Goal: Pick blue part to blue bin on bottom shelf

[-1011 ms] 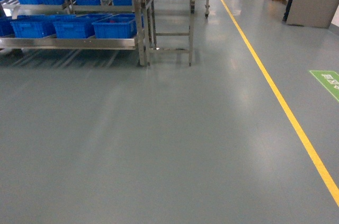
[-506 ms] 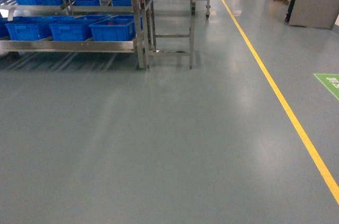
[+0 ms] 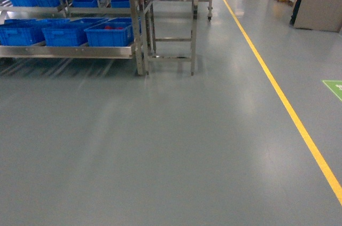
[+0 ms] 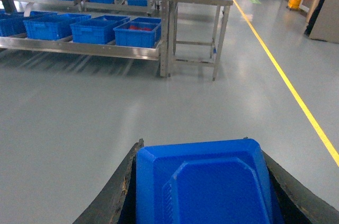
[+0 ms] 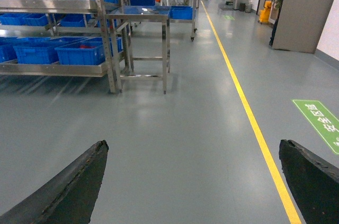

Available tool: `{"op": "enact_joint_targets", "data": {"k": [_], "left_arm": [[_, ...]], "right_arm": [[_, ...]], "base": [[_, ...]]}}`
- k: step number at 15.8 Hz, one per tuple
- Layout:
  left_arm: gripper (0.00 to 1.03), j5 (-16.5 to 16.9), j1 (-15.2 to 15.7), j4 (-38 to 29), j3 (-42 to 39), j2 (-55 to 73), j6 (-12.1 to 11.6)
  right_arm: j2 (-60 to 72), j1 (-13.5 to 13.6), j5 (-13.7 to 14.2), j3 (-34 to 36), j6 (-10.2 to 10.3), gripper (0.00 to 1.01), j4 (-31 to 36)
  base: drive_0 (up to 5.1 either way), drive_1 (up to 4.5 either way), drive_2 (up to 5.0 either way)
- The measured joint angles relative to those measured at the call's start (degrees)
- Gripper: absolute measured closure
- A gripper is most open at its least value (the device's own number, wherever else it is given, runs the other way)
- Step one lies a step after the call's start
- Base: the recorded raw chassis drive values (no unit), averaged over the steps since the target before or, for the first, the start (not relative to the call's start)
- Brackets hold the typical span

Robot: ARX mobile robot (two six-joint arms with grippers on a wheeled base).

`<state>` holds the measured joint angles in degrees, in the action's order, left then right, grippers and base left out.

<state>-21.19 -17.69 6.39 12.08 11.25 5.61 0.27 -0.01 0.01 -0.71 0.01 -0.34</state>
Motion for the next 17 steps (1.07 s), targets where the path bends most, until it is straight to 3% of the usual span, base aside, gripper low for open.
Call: {"op": "enact_joint_targets", "data": {"k": [17], "left_arm": [[0.59,-0.02,0.0,0.26,0.0,0.02,0.0]], "right_arm": [[0.0,0.0,-0.02,0.0,0.0,0.03,0.0]], "base": [[-0.1,4.23,-4.4]]}}
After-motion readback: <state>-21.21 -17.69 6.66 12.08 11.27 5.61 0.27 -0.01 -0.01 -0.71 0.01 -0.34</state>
